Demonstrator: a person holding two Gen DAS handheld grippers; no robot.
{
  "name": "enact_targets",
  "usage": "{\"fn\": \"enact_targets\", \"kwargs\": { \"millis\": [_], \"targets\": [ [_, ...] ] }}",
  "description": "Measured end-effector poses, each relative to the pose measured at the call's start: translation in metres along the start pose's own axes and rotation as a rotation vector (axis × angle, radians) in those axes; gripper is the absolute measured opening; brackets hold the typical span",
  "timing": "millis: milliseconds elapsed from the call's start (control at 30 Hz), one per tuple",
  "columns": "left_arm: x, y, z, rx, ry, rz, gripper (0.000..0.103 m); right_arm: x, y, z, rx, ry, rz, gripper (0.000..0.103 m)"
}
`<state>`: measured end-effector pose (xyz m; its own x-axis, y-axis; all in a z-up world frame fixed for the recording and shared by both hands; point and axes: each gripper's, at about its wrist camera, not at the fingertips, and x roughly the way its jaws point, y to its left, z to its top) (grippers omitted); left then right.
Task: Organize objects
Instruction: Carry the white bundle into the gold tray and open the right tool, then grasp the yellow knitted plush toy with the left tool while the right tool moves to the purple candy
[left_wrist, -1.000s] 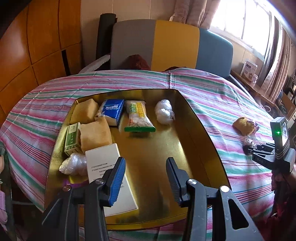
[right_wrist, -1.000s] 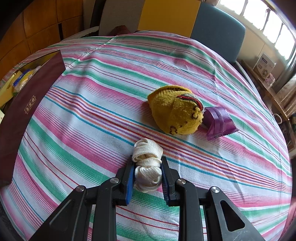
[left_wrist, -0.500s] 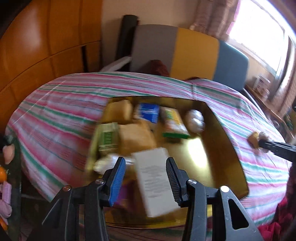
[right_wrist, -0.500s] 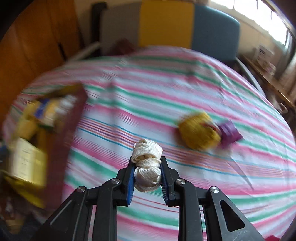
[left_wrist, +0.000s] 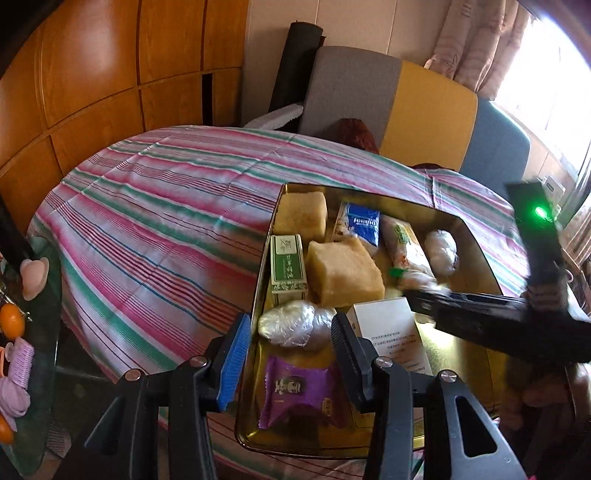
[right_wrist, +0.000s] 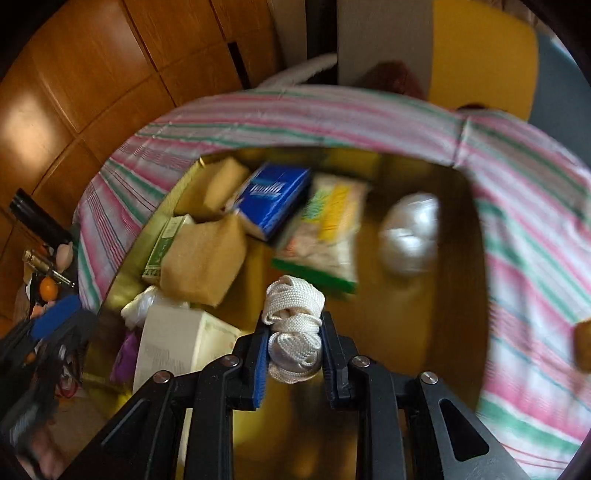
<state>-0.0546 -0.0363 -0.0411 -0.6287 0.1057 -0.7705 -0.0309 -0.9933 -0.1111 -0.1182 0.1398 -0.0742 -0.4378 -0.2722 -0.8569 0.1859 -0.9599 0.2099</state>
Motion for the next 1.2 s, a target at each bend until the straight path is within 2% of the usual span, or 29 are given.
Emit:
{"fn": "enact_targets", "kwargs": {
  "millis": [100, 133, 200, 367, 567, 767, 1000, 1200],
  "targets": [
    [0.005, -0.001, -0.001, 0.002, 0.012, 0.004, 0.046, 0.018, 0.005, 0.007, 0.049, 0.024, 0.067, 0.029],
    [0.006, -0.002, -0.002, 0.001, 0.015, 0.005, 0.046, 0.018, 0.009, 0.009, 0.047, 0.012, 0.067, 0.039],
    [0.007, -0.002, -0.003, 0.0, 0.018, 0.007, 0.046, 0.017, 0.011, 0.011, 0.032, -0.011, 0.046, 0.052],
    [0.003, -0.007, -0.005, 0.012, 0.008, 0.005, 0.046, 0.007, 0.009, 0.005, 0.021, -0.029, 0.045, 0.052],
    [-0.003, -0.016, -0.006, 0.037, -0.003, -0.004, 0.046, -0.019, -0.003, -0.005, 0.047, -0.09, 0.052, 0.059],
    [-0.011, -0.028, -0.008, 0.073, -0.019, -0.016, 0.046, -0.047, -0.014, -0.014, 0.034, -0.15, 0.012, 0.062],
    [-0.018, -0.046, -0.011, 0.125, -0.028, -0.032, 0.046, -0.09, -0.053, -0.03, 0.055, -0.217, -0.054, 0.069],
    [-0.021, -0.071, -0.013, 0.188, -0.03, -0.054, 0.046, -0.127, -0.113, -0.043, 0.12, -0.25, -0.16, 0.072]
  ]
}}
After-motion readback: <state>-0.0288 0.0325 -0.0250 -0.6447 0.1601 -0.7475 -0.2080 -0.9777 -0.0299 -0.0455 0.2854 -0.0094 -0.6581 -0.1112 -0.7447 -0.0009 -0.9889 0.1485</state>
